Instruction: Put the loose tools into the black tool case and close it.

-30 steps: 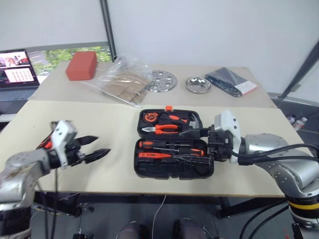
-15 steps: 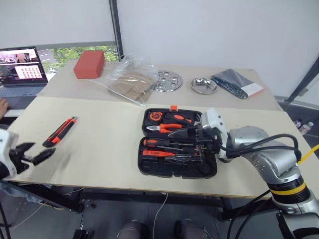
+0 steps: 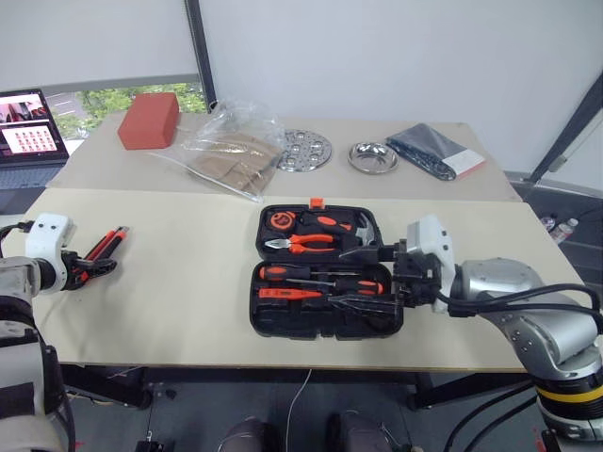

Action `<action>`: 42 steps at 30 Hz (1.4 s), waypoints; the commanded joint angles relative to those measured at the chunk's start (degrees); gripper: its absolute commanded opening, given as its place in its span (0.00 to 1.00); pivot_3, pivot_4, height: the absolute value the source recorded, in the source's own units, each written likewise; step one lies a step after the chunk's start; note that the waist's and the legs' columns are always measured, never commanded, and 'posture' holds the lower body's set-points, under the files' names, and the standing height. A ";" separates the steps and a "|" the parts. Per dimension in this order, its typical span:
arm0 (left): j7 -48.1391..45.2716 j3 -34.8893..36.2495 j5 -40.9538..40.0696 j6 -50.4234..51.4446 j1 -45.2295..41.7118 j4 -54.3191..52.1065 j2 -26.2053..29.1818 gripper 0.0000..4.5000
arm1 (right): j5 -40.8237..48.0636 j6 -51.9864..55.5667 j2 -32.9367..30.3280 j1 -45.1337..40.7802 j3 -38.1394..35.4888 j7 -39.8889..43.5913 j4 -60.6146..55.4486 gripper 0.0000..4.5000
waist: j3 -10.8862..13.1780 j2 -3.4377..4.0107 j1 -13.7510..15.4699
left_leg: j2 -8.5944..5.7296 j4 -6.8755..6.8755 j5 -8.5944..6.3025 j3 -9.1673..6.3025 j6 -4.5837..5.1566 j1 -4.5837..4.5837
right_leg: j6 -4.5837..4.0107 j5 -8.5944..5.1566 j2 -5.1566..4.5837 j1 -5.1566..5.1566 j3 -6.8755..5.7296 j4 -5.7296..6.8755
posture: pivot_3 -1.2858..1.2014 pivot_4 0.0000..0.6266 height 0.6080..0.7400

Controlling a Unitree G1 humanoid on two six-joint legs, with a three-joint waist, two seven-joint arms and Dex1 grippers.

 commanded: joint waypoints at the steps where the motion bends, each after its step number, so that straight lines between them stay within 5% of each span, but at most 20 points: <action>1: -2.65 -1.62 1.34 1.02 -0.68 1.91 0.10 0.57 | 1.69 0.75 -1.46 0.72 -3.07 -0.83 -2.76 1.00 | 0.00 0.00 -0.05 | 0.01 0.01 -0.01 -0.01 -0.01 0.01 | 0.00 0.00 -0.02 0.00 0.01 0.01 | 0.52 0.24 0.97; 4: -6.67 -0.26 -1.36 2.74 -2.61 -0.52 0.35 0.38 | 2.16 0.91 -2.61 1.52 -3.86 -0.64 -3.32 1.00 | 0.00 0.00 0.03 | 0.01 0.04 0.00 0.00 0.00 0.03 | -0.02 0.02 -0.10 0.00 0.04 0.04 | 0.52 0.24 0.97; 6: -14.18 0.55 -4.92 3.75 -2.25 -7.69 0.25 0.38 | 3.16 1.44 -3.59 2.01 -4.56 -0.17 -3.71 1.00 | 0.01 -0.02 0.14 | 0.00 0.07 0.00 -0.01 0.01 0.01 | -0.03 0.02 -0.10 -0.01 0.04 0.06 | 0.52 0.24 0.97; 12: -33.62 -1.47 -24.42 20.92 11.98 -58.82 2.63 0.38 | 8.98 4.72 -7.16 3.74 -6.57 2.38 -5.31 1.00 | 0.12 -0.25 0.65 | -0.03 0.22 0.00 -0.25 0.05 -0.22 | -0.04 0.04 -0.18 -0.01 -0.07 -0.04 | 0.52 0.24 0.97; 16: -38.41 -10.04 -24.83 19.45 14.24 -74.05 3.76 0.38 | 8.20 4.03 -8.04 4.13 -6.45 1.37 -5.59 1.00 | 0.12 -0.21 0.26 | -0.05 0.19 -0.01 -0.25 0.07 -0.09 | -0.01 0.02 -0.13 0.07 -0.02 0.00 | 0.52 0.24 0.97; 23: -37.14 -26.79 -17.86 16.31 5.25 -71.76 -8.15 0.38 | 6.17 3.72 -10.29 8.03 -7.50 0.19 -7.89 1.00 | 0.13 -0.14 0.94 | 0.01 0.22 0.11 -0.23 0.05 0.03 | 0.29 -0.15 -0.02 0.17 0.06 0.08 | 0.52 0.24 0.97; 32: -37.98 -34.21 -12.32 11.05 1.89 -64.82 -15.35 0.38 | 5.22 2.68 -16.03 18.23 -14.71 2.42 -11.42 1.00 | 0.13 -0.14 1.62 | -0.05 0.29 0.21 -0.29 0.23 -0.11 | -0.06 0.10 -0.02 0.15 0.05 -0.01 | 0.52 0.24 0.97; 42: -41.50 -38.80 -6.24 1.19 -2.41 -52.24 -22.53 0.38 | 6.43 3.37 -14.33 24.14 -18.88 -1.55 -14.67 1.00 | 0.13 -0.15 1.71 | -0.07 0.38 0.21 -0.39 0.29 -0.12 | -0.03 0.10 -0.11 0.21 0.02 -0.04 | 0.52 0.24 0.97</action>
